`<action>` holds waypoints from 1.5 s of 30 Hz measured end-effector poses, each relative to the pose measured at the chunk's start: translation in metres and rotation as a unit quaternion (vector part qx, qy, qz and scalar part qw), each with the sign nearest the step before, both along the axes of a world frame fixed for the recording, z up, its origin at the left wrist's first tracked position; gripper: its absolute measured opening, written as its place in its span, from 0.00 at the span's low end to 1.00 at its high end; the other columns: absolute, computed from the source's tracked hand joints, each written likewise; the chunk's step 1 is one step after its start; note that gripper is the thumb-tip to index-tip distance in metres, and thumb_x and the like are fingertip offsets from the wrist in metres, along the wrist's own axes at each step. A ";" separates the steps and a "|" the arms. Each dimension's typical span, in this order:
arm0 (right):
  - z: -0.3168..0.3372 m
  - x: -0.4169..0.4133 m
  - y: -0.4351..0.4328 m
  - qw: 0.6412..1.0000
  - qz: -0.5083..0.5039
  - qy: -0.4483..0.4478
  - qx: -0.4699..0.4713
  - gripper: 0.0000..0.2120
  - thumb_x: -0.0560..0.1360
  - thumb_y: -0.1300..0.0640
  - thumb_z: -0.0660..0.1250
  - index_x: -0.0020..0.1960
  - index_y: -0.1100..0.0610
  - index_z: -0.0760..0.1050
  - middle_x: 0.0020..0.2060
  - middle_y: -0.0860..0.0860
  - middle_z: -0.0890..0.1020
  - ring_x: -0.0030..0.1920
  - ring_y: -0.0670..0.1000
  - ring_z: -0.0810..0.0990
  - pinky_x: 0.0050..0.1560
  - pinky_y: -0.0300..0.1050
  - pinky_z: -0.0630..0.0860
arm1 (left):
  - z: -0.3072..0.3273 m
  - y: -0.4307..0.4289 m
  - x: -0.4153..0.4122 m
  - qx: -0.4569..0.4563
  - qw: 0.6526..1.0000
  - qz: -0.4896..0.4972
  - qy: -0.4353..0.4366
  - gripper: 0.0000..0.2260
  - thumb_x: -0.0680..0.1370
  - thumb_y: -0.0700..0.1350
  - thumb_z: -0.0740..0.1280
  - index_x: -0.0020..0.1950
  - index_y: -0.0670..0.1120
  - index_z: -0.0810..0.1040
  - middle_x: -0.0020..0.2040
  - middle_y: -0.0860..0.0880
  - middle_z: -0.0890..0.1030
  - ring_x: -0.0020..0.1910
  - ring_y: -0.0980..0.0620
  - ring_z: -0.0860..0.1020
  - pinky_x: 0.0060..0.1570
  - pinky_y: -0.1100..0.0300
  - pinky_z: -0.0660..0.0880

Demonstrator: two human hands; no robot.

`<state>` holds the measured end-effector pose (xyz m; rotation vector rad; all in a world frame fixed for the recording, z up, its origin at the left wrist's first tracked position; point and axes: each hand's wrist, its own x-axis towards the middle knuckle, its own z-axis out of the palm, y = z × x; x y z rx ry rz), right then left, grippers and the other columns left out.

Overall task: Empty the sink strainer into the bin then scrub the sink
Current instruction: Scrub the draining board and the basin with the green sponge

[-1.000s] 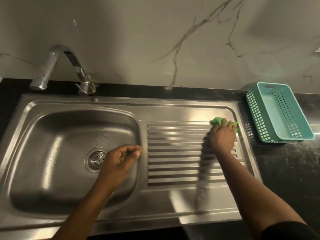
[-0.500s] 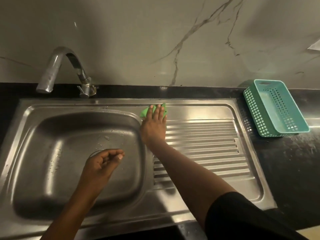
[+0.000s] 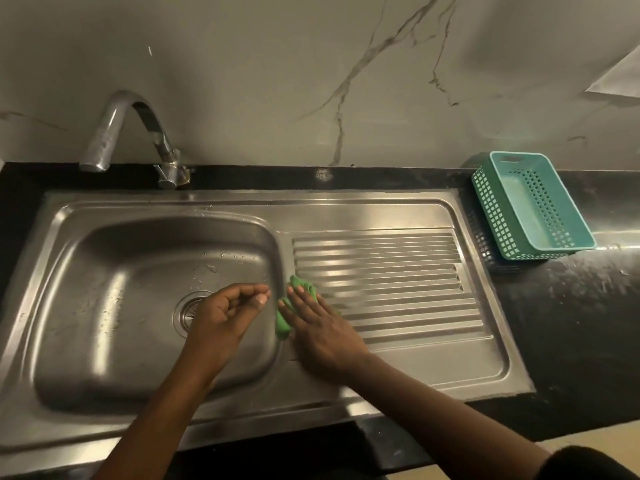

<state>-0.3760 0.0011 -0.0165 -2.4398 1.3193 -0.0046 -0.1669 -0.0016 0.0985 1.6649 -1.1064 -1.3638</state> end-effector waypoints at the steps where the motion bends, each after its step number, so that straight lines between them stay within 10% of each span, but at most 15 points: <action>1: 0.005 -0.005 0.011 1.000 0.014 -0.009 0.007 0.28 0.86 0.49 0.53 0.85 0.52 0.57 0.84 0.54 0.55 0.85 0.53 0.48 0.84 0.52 0.45 | 0.001 0.001 -0.002 -0.002 1.000 -0.004 -0.003 0.08 0.81 0.38 0.71 0.58 0.44 0.87 0.53 0.50 0.89 0.54 0.57 0.87 0.65 0.47 0.81; 3: 0.019 -0.020 0.024 0.998 0.017 -0.036 0.048 0.25 0.86 0.46 0.54 0.82 0.50 0.63 0.81 0.54 0.65 0.83 0.53 0.60 0.82 0.49 0.58 | 0.001 0.004 -0.006 -0.004 1.000 -0.004 -0.003 0.08 0.81 0.38 0.71 0.58 0.44 0.87 0.53 0.50 0.89 0.55 0.55 0.87 0.65 0.46 0.81; 5: 0.040 -0.042 0.022 0.989 -0.095 -0.077 0.082 0.21 0.85 0.40 0.53 0.76 0.44 0.68 0.68 0.54 0.81 0.67 0.56 0.80 0.59 0.45 0.76 | 0.000 0.006 -0.007 -0.001 1.000 0.002 0.007 0.08 0.81 0.38 0.71 0.58 0.44 0.87 0.54 0.49 0.89 0.57 0.52 0.86 0.66 0.45 0.80; 8: 0.061 -0.090 -0.012 0.920 -0.365 -0.141 0.007 0.25 0.84 0.32 0.46 0.63 0.43 0.75 0.39 0.49 0.85 0.43 0.57 0.85 0.34 0.43 0.69 | -0.001 0.009 -0.008 0.006 1.000 0.007 0.013 0.08 0.81 0.38 0.71 0.58 0.44 0.86 0.54 0.48 0.89 0.58 0.51 0.86 0.67 0.44 0.79; 11: 0.057 -0.155 -0.059 0.856 -0.492 -0.126 -0.097 0.20 0.88 0.44 0.52 0.73 0.51 0.72 0.64 0.59 0.82 0.64 0.61 0.80 0.56 0.52 0.77 | -0.003 0.013 -0.007 0.015 1.000 0.005 0.016 0.08 0.81 0.37 0.70 0.59 0.43 0.86 0.54 0.47 0.89 0.58 0.50 0.86 0.68 0.44 0.79; 14: 0.030 -0.182 -0.088 0.859 -0.511 0.009 -0.031 0.26 0.88 0.52 0.51 0.83 0.61 0.59 0.82 0.66 0.58 0.83 0.66 0.55 0.81 0.60 0.56 | -0.004 0.016 -0.005 0.022 1.000 0.001 0.016 0.08 0.81 0.37 0.71 0.59 0.43 0.86 0.54 0.48 0.89 0.58 0.50 0.86 0.67 0.44 0.79; 23: 0.002 0.046 -0.043 0.967 -0.252 0.019 -0.009 0.33 0.84 0.51 0.53 0.85 0.60 0.48 0.84 0.61 0.45 0.84 0.62 0.40 0.84 0.58 0.43 | -0.003 0.018 -0.003 0.007 1.000 0.009 0.017 0.08 0.81 0.34 0.70 0.59 0.39 0.86 0.54 0.44 0.89 0.59 0.46 0.86 0.67 0.45 0.79; 26: 0.004 0.113 -0.013 0.990 -0.133 0.029 0.025 0.28 0.83 0.52 0.57 0.81 0.57 0.62 0.81 0.59 0.63 0.82 0.60 0.59 0.82 0.57 0.56 | 0.003 0.019 0.004 -0.005 1.000 0.007 0.013 0.08 0.81 0.36 0.71 0.57 0.43 0.87 0.50 0.50 0.90 0.54 0.55 0.87 0.63 0.51 0.81; 30: 0.012 0.108 0.022 0.978 -0.145 -0.136 0.057 0.22 0.84 0.55 0.59 0.77 0.54 0.69 0.72 0.55 0.77 0.71 0.53 0.75 0.73 0.49 0.71 | 0.005 0.024 0.022 -0.017 1.000 0.004 0.022 0.08 0.81 0.38 0.70 0.57 0.47 0.87 0.52 0.51 0.90 0.54 0.56 0.87 0.63 0.50 0.81; 34: 0.047 0.051 0.038 0.889 -0.316 -0.304 0.130 0.21 0.83 0.37 0.53 0.67 0.44 0.77 0.48 0.44 0.85 0.44 0.40 0.82 0.47 0.40 0.76 | -0.001 0.030 0.032 -0.022 0.999 -0.002 0.033 0.08 0.81 0.37 0.71 0.57 0.44 0.87 0.53 0.48 0.90 0.56 0.51 0.87 0.66 0.45 0.80; 38: 0.073 -0.043 0.048 0.858 -0.431 -0.280 -0.004 0.22 0.86 0.40 0.54 0.71 0.48 0.77 0.62 0.45 0.84 0.60 0.43 0.82 0.57 0.39 0.76 | -0.004 0.039 0.041 -0.030 0.999 -0.015 0.029 0.07 0.80 0.39 0.72 0.55 0.48 0.88 0.52 0.51 0.90 0.55 0.53 0.87 0.66 0.44 0.80; 45: 0.035 -0.124 0.084 0.917 -0.396 0.038 0.025 0.27 0.89 0.51 0.51 0.85 0.56 0.49 0.85 0.58 0.50 0.84 0.59 0.41 0.84 0.58 0.43 | -0.014 0.063 0.045 -0.041 0.999 -0.017 0.030 0.07 0.81 0.42 0.73 0.55 0.52 0.88 0.54 0.52 0.90 0.57 0.52 0.87 0.65 0.45 0.80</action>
